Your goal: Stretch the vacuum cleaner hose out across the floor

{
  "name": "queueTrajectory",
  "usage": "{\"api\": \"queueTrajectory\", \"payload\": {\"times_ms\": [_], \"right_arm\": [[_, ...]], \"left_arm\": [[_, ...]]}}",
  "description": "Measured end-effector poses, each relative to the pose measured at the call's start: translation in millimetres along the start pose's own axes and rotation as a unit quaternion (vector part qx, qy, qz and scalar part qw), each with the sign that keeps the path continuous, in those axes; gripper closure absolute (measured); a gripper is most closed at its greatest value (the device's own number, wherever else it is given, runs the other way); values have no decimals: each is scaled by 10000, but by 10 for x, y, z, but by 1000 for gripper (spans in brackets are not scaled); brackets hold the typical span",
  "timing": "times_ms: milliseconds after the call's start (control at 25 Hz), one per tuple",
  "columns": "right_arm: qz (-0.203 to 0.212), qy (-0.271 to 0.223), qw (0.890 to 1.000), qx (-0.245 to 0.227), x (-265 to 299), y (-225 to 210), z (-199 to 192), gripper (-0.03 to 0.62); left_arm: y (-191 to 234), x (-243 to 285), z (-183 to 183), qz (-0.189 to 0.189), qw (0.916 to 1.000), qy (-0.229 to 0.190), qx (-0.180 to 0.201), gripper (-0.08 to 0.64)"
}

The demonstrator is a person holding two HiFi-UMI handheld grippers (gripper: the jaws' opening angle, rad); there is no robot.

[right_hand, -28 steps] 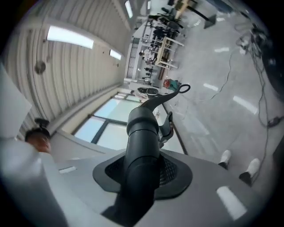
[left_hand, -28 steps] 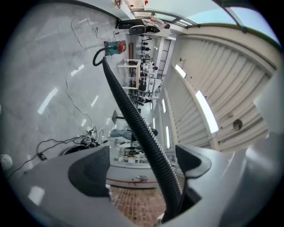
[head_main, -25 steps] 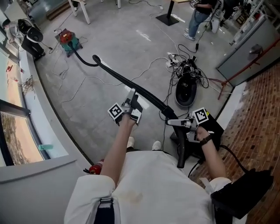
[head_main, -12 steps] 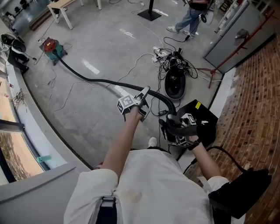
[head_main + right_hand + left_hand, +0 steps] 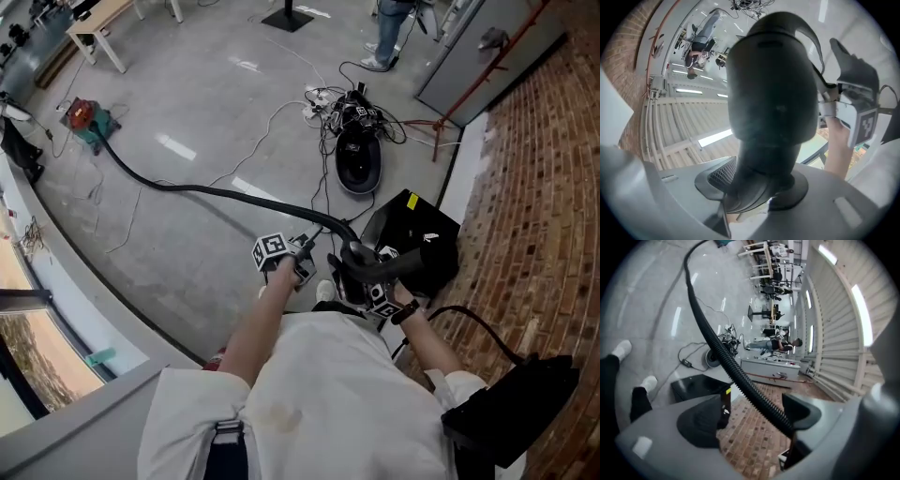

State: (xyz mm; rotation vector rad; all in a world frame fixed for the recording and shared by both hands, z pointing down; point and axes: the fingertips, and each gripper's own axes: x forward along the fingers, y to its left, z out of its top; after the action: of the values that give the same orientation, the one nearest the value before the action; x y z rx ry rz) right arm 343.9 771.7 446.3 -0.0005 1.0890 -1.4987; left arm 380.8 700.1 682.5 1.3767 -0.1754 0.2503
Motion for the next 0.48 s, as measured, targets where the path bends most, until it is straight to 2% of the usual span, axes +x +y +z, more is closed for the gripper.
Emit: {"api": "queueTrajectory", "payload": {"times_ms": [80, 160, 280, 360, 400, 440, 480], "right_arm": [[56, 51, 10000, 39, 70, 22, -72, 403], [85, 55, 9999, 100, 87, 9, -119, 403], [83, 2, 9998, 153, 67, -31, -137, 403], [-6, 1, 9999, 118, 49, -90, -158, 405], [-68, 34, 9999, 67, 49, -123, -176, 406], [-146, 102, 9998, -16, 65, -146, -201, 408], [-240, 194, 9994, -125, 97, -158, -231, 407]], "left_arm": [[-43, 105, -144, -451, 9973, 31, -587, 119], [-208, 259, -275, -962, 9902, 214, -990, 95], [-452, 506, -495, -1315, 9831, 639, -1099, 84], [-593, 618, -584, -1545, 9776, 701, -1245, 94], [-666, 645, -584, -1724, 9734, 650, -1360, 145], [-738, 654, -558, -1928, 9683, 571, -1479, 236], [-806, 653, -516, -2127, 9630, 498, -1581, 270]]}}
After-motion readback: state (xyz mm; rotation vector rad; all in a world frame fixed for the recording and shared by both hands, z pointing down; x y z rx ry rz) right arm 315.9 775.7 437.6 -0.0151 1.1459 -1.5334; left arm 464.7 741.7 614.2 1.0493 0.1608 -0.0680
